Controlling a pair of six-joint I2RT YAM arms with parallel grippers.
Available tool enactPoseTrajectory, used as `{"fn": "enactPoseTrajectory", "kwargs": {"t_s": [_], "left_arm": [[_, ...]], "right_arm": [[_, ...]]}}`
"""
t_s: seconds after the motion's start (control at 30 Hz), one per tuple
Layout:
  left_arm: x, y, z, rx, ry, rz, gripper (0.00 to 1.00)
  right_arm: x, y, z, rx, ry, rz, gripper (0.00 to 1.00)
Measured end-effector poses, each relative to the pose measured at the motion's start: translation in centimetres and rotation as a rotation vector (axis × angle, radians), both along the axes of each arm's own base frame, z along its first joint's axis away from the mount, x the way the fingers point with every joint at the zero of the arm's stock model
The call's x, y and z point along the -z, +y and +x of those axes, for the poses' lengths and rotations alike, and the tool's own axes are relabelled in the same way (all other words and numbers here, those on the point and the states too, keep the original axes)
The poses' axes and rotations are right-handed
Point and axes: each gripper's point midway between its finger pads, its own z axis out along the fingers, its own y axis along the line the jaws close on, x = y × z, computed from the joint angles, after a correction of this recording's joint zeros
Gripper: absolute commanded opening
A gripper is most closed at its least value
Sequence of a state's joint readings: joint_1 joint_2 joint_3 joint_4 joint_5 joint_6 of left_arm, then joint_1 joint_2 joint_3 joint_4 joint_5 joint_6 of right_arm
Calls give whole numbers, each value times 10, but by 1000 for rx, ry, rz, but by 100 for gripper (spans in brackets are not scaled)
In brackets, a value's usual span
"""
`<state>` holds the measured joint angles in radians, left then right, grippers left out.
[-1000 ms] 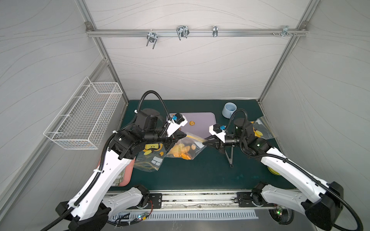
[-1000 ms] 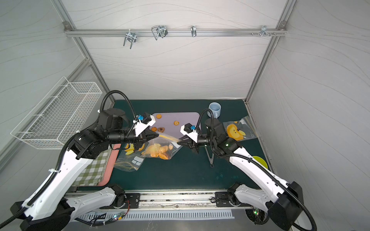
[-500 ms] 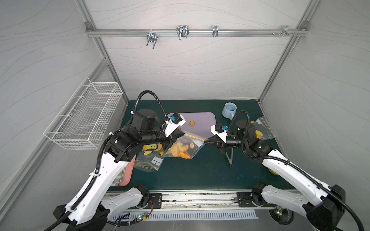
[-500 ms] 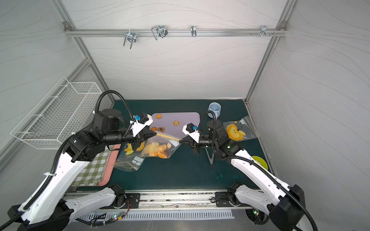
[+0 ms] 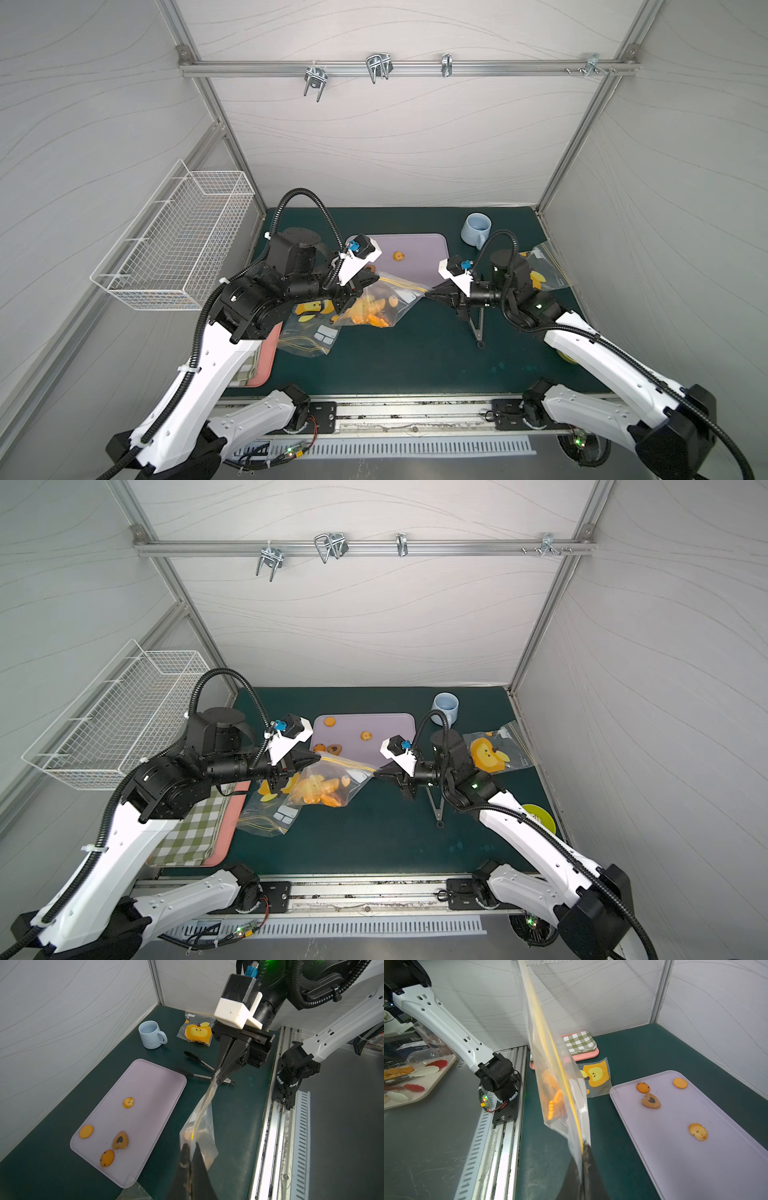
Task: Put the cookies into a resealable bag to prevent moisture
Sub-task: Close the ziploc bag at the center of the board.
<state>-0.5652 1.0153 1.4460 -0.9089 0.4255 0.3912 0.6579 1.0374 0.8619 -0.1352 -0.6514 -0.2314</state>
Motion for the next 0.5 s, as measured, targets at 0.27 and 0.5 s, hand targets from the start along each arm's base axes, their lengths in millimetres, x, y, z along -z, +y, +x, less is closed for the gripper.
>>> {"fn": "enactPoseTrajectory", "kwargs": {"t_s": [0.27, 0.5], "left_arm": [[1, -3, -2, 19, 13, -8, 0], [3, -9, -2, 46, 36, -15, 0]], "right_arm": [[-44, 15, -8, -60, -63, 44, 78], [-89, 64, -36, -240, -144, 101, 73]]}}
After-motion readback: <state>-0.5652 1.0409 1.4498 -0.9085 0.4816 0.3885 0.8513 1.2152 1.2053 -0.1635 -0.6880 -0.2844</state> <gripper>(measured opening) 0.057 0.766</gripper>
